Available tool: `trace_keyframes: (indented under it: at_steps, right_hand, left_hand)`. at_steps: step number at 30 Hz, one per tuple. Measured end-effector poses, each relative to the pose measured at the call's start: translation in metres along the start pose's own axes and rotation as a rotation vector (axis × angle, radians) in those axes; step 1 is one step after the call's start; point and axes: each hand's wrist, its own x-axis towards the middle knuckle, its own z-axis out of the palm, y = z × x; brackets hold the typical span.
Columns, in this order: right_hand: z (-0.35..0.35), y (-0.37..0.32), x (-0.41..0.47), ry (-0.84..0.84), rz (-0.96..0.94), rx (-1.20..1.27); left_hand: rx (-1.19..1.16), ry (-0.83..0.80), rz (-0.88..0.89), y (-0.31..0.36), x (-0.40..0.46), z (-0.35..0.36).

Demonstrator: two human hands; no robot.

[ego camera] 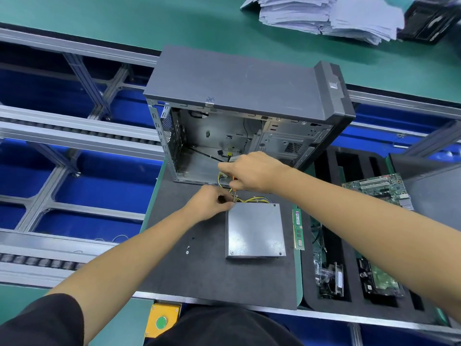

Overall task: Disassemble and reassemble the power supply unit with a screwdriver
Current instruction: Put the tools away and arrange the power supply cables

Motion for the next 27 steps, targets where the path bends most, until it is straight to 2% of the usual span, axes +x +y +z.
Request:
trace_keyframes:
  at_steps: [4,7,10,13,16,18,20,23,25,27]
  right_hand:
    - [-0.002,-0.003,-0.003,-0.025,0.028,0.031]
    - [-0.011,0.000,-0.007,-0.033,-0.080,0.065]
    - [-0.020,0.002,-0.007,-0.129,-0.193,-0.052]
    - [-0.020,0.002,-0.005,-0.123,-0.073,-0.131]
    - [-0.015,0.005,-0.005,-0.127,0.018,-0.092]
    - [-0.014,0.007,-0.008,-0.139,0.005,0.003]
    - [-0.016,0.010,-0.011,-0.132,-0.084,0.042]
    - [-0.018,0.014,-0.014,-0.084,-0.225,-0.118]
    - [-0.017,0.011,-0.013,-0.034,-0.172,-0.205]
    - [-0.016,0.005,-0.011,-0.018,-0.096,-0.261]
  left_hand:
    - [-0.032,0.047,-0.065,0.004,0.000,0.005]
    - [0.013,0.078,-0.090,0.006,0.001,0.007]
    - [0.011,0.033,-0.081,0.009,0.001,0.005]
    - [-0.014,0.023,-0.039,0.015,-0.002,0.006]
    - [-0.197,0.200,-0.040,0.026,-0.004,0.010]
    - [-0.219,0.244,-0.022,0.031,-0.004,0.009]
    - [-0.247,0.198,-0.013,0.032,-0.006,0.005]
    - [-0.244,0.104,-0.016,0.031,-0.006,-0.004]
    - [-0.285,0.067,0.005,0.037,-0.007,-0.011]
    - [-0.336,0.130,0.036,0.046,-0.006,-0.016]
